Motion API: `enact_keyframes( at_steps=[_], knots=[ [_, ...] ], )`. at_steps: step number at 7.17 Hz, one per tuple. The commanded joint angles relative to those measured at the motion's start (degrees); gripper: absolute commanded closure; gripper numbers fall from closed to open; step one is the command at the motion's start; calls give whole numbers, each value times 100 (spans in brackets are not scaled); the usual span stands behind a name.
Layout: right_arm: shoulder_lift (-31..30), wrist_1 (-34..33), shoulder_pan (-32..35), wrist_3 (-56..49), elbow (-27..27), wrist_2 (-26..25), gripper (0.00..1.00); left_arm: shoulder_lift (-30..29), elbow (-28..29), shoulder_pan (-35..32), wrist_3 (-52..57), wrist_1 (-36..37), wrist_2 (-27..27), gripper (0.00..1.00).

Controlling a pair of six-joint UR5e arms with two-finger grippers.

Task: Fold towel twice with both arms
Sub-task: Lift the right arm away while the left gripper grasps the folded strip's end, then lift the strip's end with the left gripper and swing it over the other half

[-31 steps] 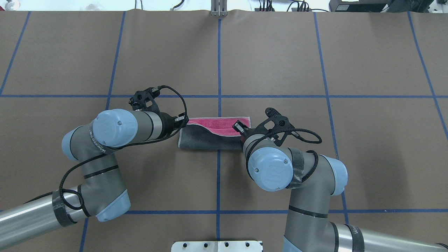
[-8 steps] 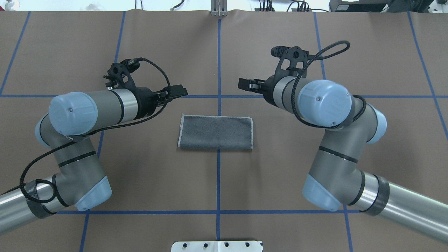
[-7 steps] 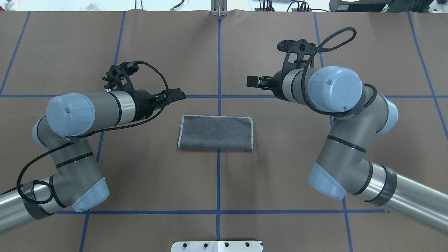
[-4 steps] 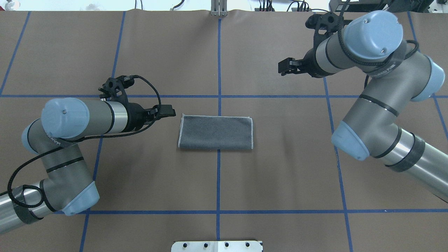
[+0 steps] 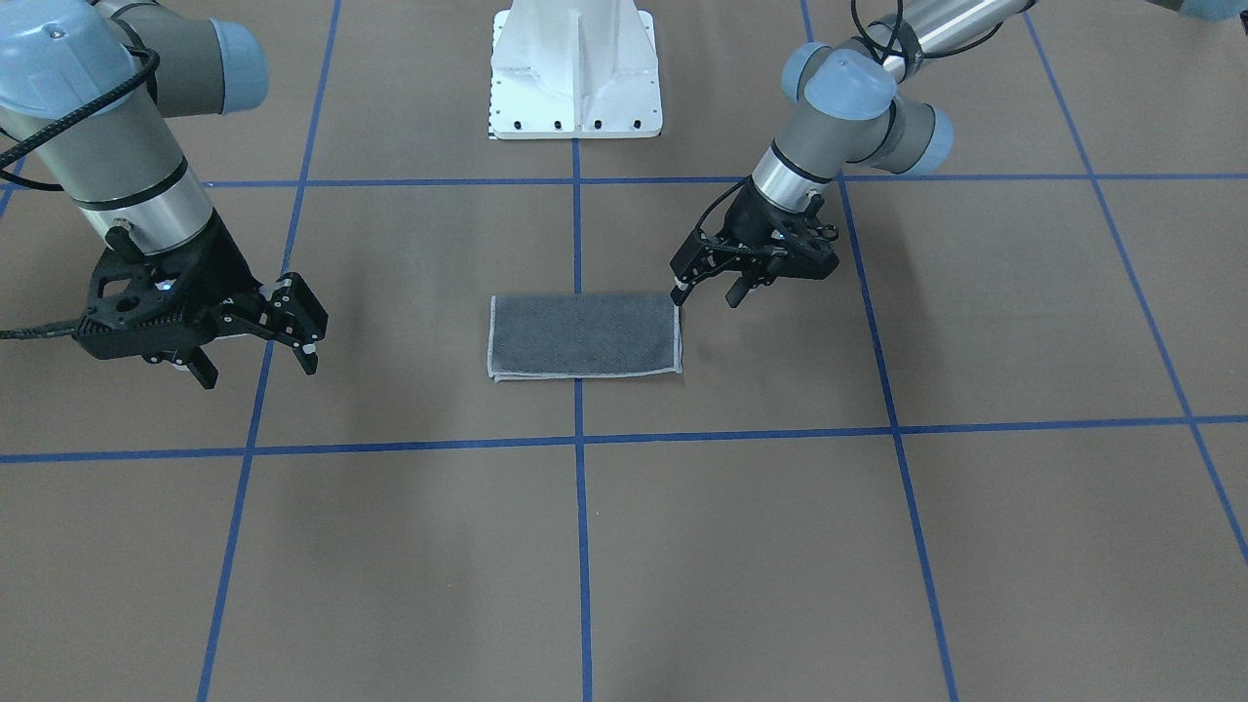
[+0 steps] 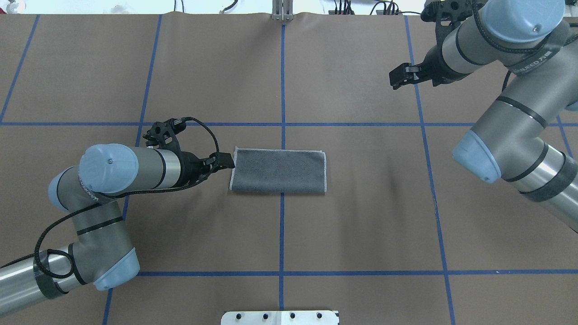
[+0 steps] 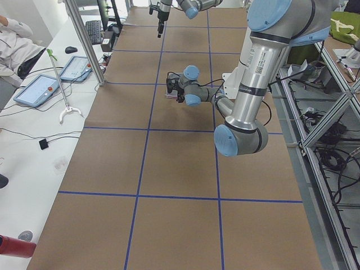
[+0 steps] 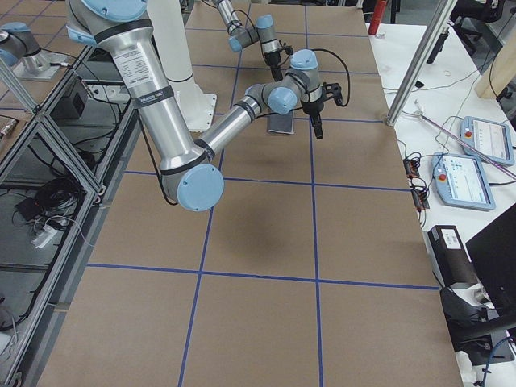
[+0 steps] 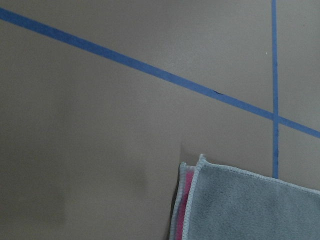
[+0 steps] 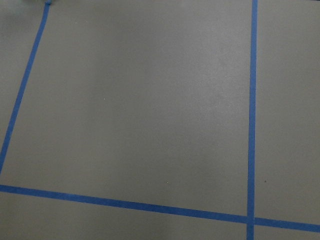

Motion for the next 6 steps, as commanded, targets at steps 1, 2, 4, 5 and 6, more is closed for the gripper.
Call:
enact_keyframes(
  at_steps=[1, 2, 4, 5, 6],
  knots=[
    [-12, 7, 10, 30, 9, -1, 0, -70, 22, 98, -924, 12, 0, 37],
    [-12, 7, 10, 48, 9, -1, 0, -96, 49, 125, -1390, 12, 9, 40],
    [-12, 7, 10, 57, 9, -9, 0, -114, 118, 239, -1508, 12, 175, 41],
    [-12, 7, 10, 57, 9, -9, 0, -123, 189, 248, -1508, 3, 176, 43],
    [-12, 7, 10, 57, 9, -18, 0, -123, 207, 257, -1508, 3, 167, 43]
  ],
)
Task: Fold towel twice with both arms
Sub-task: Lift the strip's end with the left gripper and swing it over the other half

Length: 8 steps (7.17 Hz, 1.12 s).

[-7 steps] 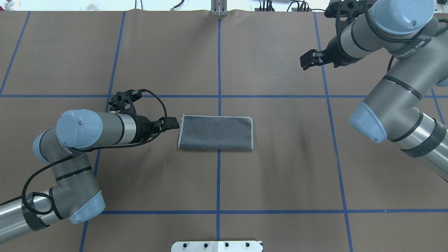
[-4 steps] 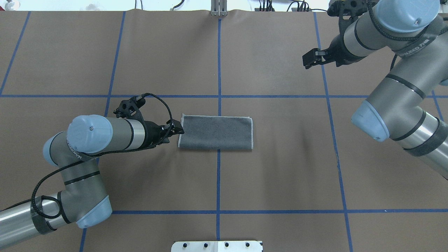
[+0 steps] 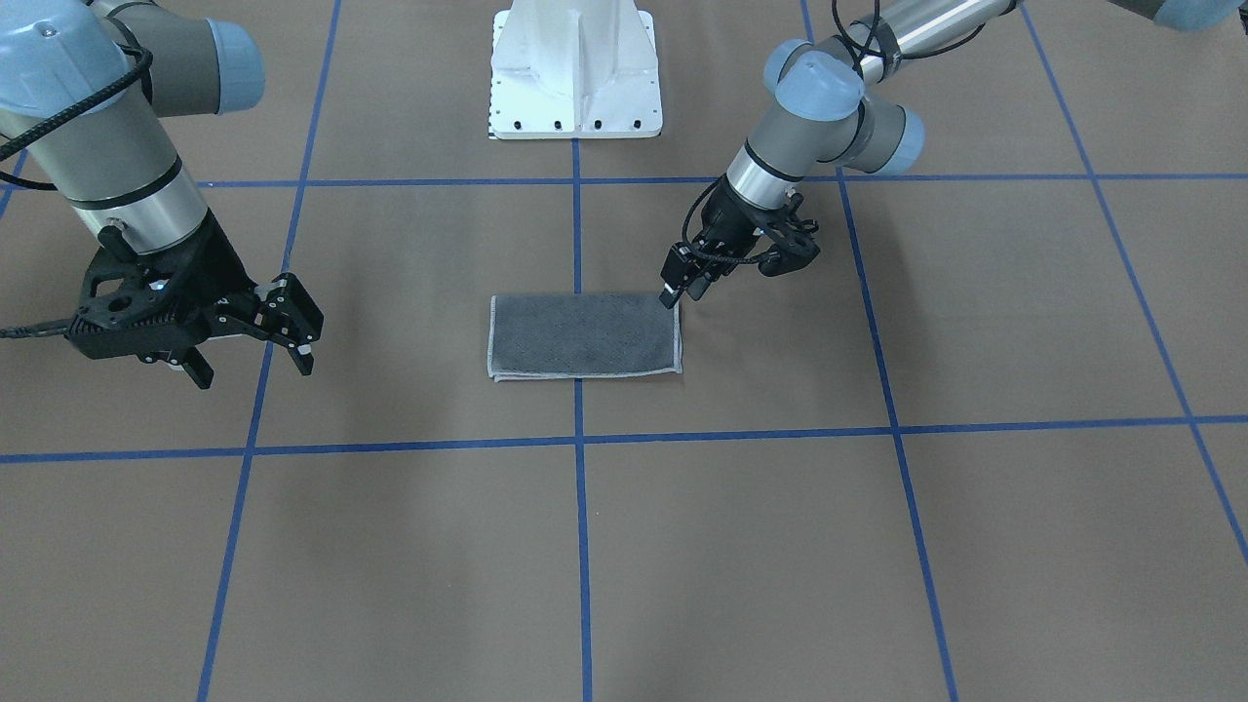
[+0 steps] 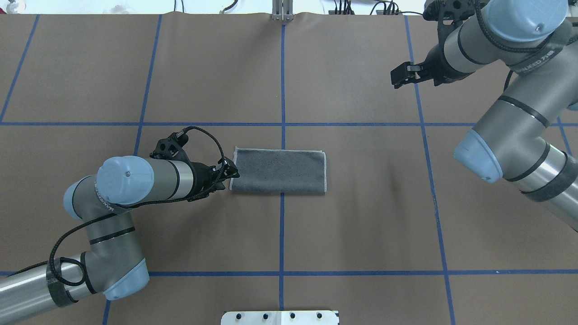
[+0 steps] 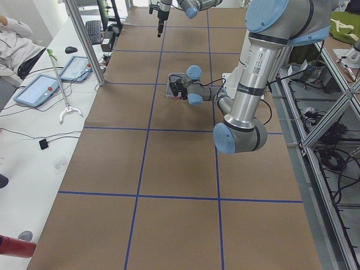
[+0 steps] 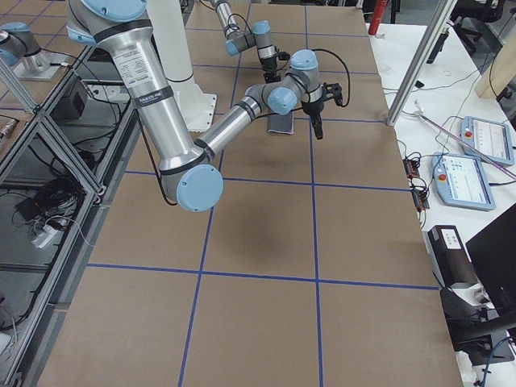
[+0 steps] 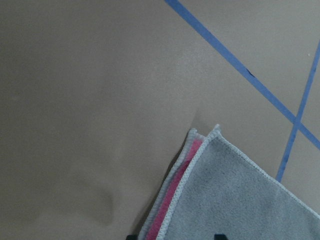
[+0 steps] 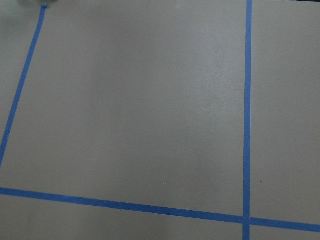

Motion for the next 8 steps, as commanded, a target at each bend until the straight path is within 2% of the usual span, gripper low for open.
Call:
enact_keyframes(
  at_steps=[1, 6, 8],
  knots=[
    [0, 0, 0, 1, 0, -7, 0, -15, 36, 18, -13, -3, 10, 43],
    [0, 0, 0, 1, 35, -7, 0, -182, 255, 115, -13, 6, 19, 44],
    [9, 0, -9, 9, 35, 2, 0, -164, 255, 115, -13, -3, 97, 56]
  ],
)
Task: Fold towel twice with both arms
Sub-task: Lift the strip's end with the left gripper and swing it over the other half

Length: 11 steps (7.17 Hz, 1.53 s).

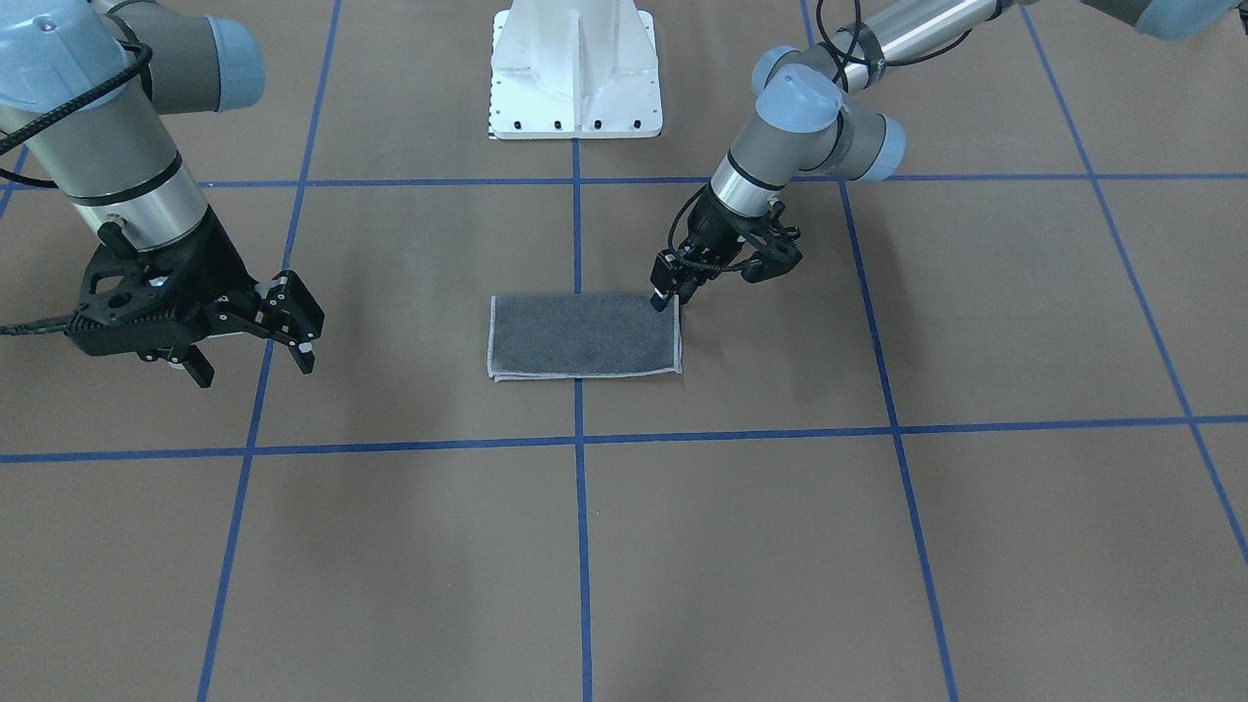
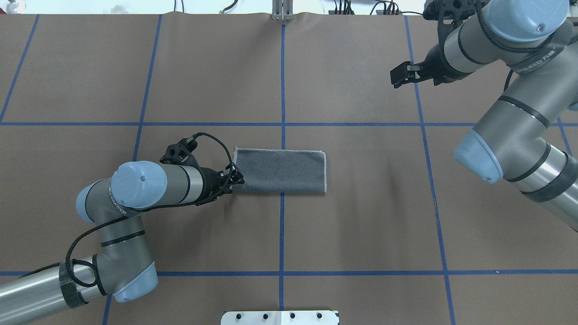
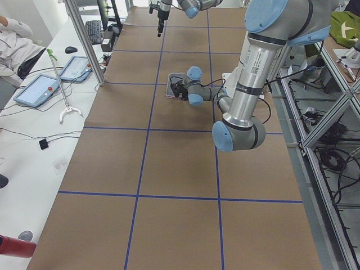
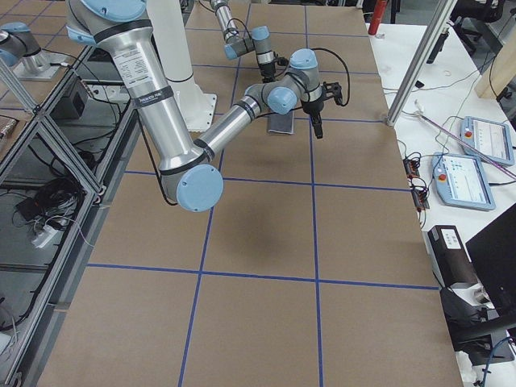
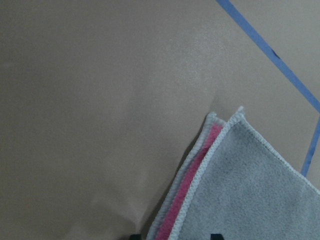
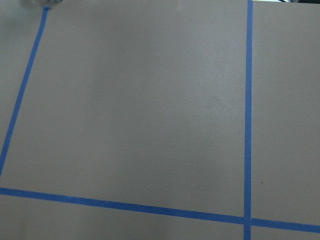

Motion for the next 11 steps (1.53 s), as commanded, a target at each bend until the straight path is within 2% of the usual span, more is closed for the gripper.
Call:
enact_keyframes(
  at_steps=[1, 3, 5, 6, 8, 11],
  knots=[
    [7, 0, -4, 7, 3, -2, 0, 18, 5, 0, 0, -3, 58, 56],
    [16, 0, -4, 7, 3, 7, 0, 44, -21, 0, 0, -12, 75, 61],
    [16, 9, -4, 7, 12, -2, 0, 53, -39, 9, 44, -21, 76, 96],
    [25, 9, -4, 7, 12, 7, 0, 36, -48, 9, 53, -12, 84, 100],
    [33, 9, -4, -2, 12, -2, 0, -17, -91, 62, 53, -21, 102, 100],
    [25, 9, -4, -2, 12, -10, 0, 27, -371, 500, 53, -21, 374, 100]
  ],
)
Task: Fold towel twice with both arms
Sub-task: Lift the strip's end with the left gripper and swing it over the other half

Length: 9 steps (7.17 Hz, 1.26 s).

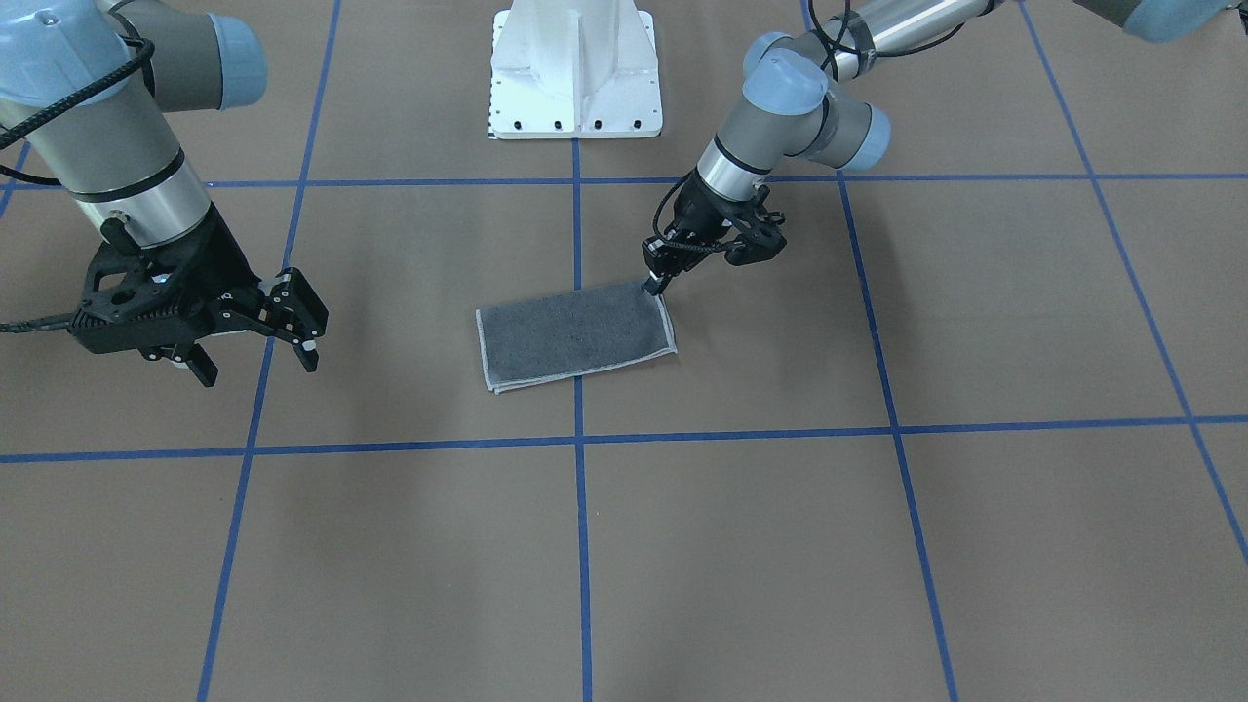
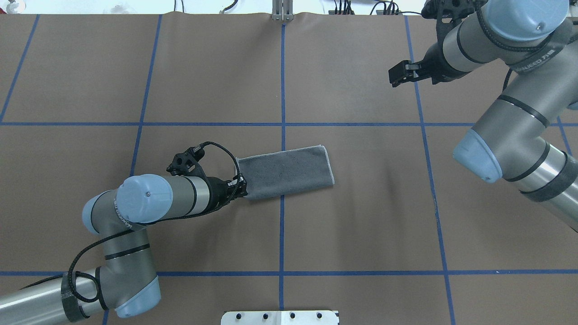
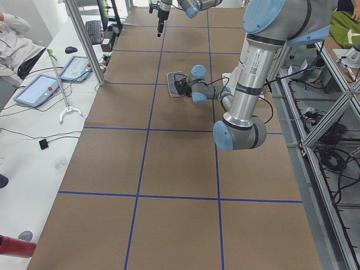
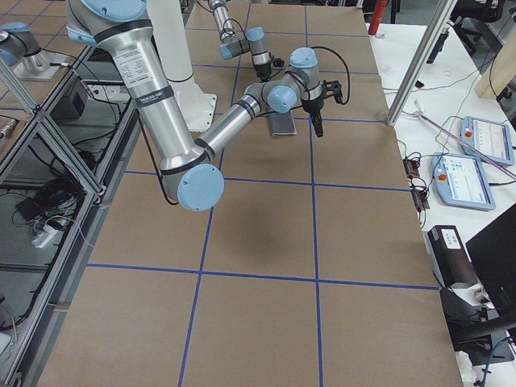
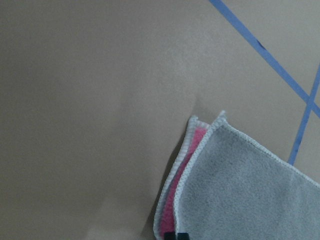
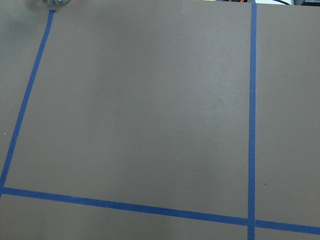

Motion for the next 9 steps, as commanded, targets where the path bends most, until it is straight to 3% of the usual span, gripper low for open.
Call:
enact_keyframes(
  at_steps=[1, 7, 9],
  knots=[
    [2, 0, 0, 0, 0, -3, 0, 55, -250, 271, -4, 0, 158, 100],
    [-6, -9, 0, 43, 35, -12, 0, -224, -313, 377, -4, 87, 412, 100],
    [-15, 0, 9, 44, 35, -21, 0, -856, -286, 369, -4, 953, 431, 100]
  ],
)
